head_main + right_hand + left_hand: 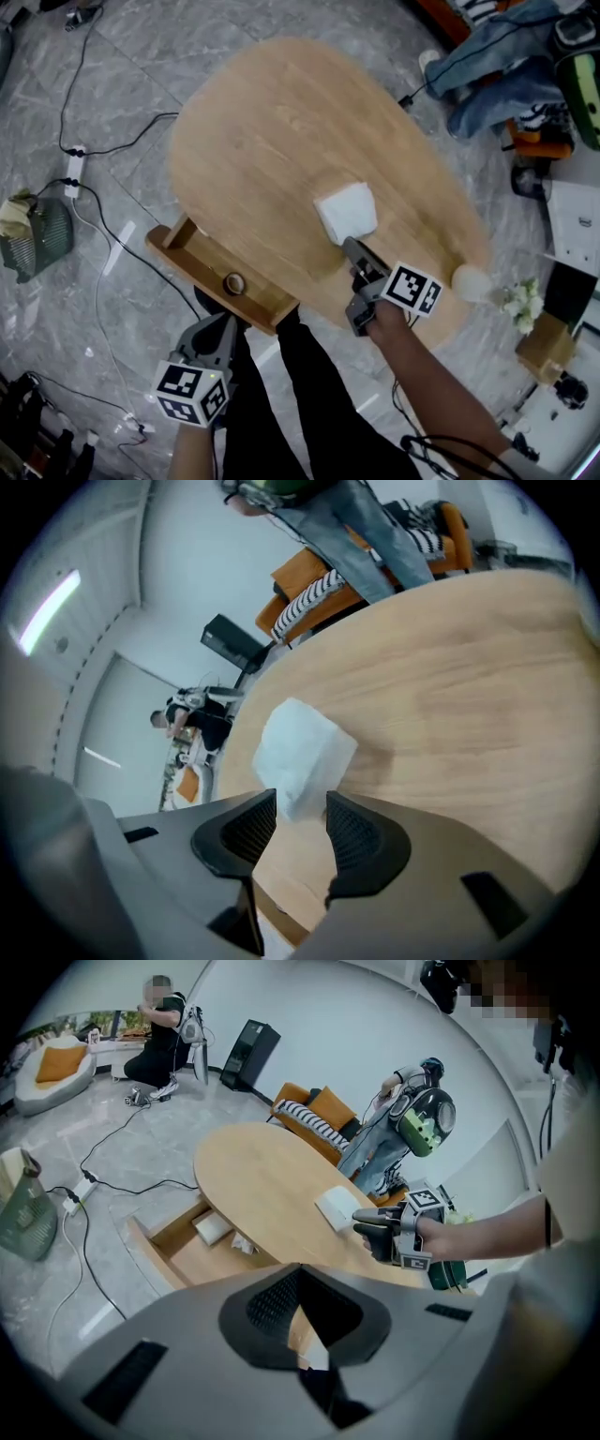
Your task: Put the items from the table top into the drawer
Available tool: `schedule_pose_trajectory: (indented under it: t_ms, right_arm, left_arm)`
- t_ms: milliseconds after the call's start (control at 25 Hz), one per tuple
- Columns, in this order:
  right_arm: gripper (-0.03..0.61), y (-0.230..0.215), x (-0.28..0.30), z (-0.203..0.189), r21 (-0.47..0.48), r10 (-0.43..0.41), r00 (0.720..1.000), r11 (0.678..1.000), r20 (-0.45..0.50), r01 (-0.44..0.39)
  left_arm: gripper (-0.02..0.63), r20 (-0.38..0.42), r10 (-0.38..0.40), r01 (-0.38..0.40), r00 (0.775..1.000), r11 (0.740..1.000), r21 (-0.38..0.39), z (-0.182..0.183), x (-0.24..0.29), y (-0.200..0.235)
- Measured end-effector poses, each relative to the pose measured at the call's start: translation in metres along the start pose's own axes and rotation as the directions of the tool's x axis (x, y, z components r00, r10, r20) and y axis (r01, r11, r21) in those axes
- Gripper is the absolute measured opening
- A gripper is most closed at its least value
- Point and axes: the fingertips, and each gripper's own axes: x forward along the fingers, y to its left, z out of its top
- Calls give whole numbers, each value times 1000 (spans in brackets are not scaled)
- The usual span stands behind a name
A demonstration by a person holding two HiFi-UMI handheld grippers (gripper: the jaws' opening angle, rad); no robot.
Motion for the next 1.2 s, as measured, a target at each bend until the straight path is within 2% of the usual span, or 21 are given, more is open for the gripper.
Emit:
schedule_pose_trajectory:
  t_ms: [120, 240, 360, 440, 520, 640, 720, 800, 1000, 1200]
  right_arm:
    - [184, 0, 5, 1, 107, 43, 999, 993, -11, -41]
    - [182, -11, 7, 5, 179, 26, 1000, 984, -3, -25]
    - [136, -16, 12, 7, 237, 48, 999, 970, 18, -51]
    - [90, -14, 14, 6, 257, 94, 995, 961, 28, -98]
    - [75, -9, 15, 5, 268, 145, 989, 952, 33, -148]
    - [67, -5, 11, 5, 217, 163, 987, 963, 8, -161]
    - [67, -6, 9, 5, 142, 140, 990, 980, -21, -136]
    - [67, 1, 9, 5, 76, 165, 985, 984, -43, -162]
    - [67, 35, 12, -6, 45, 270, 960, 963, -82, -267]
    - [67, 49, 10, -39, 21, 252, 952, 967, -171, -252]
  left_arm:
    - [0, -12, -3, 3, 1000, 1000, -3, 0, 4, -2]
    - [0, -22, -6, 6, 1000, 1000, -2, 0, 8, -5]
    - [0, -28, -8, 8, 1000, 1000, -2, 2, 11, -6]
    - [0, -32, -8, 8, 999, 1000, -1, 2, 13, -4]
    - [0, -36, -8, 8, 999, 1000, -2, 2, 15, -3]
    - [0, -36, -7, 7, 999, 1000, -2, 3, 15, -4]
    - [0, -34, -6, 6, 999, 1000, -2, 4, 15, -4]
    - [0, -31, -3, 3, 1000, 1000, -4, 4, 14, -4]
    - [0, -16, -5, 5, 1000, 1000, -9, 6, 13, -5]
    - [0, -8, -12, 12, 1000, 1000, -7, 7, 9, 1]
